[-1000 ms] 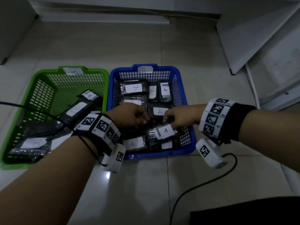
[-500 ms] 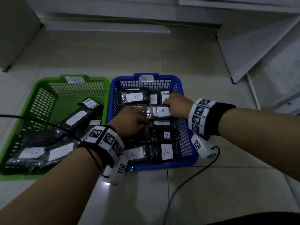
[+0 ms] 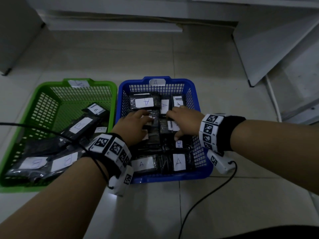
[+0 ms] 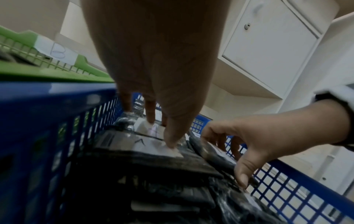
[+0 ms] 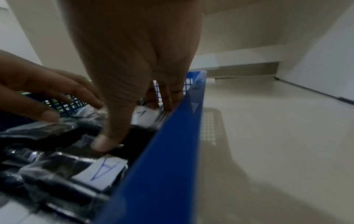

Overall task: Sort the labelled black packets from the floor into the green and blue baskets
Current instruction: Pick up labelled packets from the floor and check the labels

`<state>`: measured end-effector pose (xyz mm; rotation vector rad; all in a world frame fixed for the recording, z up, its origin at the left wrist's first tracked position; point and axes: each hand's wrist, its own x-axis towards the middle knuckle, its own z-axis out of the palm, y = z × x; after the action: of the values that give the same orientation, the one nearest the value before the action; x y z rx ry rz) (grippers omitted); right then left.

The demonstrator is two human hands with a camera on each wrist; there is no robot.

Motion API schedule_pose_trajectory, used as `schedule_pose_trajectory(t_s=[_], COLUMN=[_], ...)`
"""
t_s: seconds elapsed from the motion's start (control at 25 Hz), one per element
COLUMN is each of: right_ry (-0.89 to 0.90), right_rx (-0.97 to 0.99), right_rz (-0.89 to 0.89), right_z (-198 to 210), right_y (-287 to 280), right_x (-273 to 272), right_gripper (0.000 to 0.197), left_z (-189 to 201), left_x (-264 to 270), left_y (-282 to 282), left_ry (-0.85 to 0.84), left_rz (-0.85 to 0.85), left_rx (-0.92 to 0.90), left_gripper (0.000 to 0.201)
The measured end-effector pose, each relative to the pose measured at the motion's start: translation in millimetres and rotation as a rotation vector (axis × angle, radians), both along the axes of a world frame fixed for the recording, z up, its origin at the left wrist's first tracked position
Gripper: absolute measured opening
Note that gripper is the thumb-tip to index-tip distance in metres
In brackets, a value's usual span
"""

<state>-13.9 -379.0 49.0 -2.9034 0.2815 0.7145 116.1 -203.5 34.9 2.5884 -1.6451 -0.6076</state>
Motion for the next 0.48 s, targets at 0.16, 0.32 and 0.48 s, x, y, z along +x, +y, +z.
schedule_pose_trajectory(t_s=[0.16, 0.32, 0.48], right_ry=[-0.017, 0.05, -0.04], right_rx=[0.023, 0.014, 0.065], right_rz=[-0.039, -0.068, -0.165], right_z=[-4, -1, 20], right_y=[4, 7, 4], right_x=[-1, 2, 30], right_gripper=[0.09, 0.092, 0.062], left_z=[2, 12, 20], left_x=[9, 16, 27], left_y=[-3, -2, 8], left_ry=[0.027, 0.085, -0.187], left_rz=[-0.087, -0.02, 0.092], left_rx=[0.103, 0.013, -0.01], left_gripper=[0.046, 0.035, 0.039])
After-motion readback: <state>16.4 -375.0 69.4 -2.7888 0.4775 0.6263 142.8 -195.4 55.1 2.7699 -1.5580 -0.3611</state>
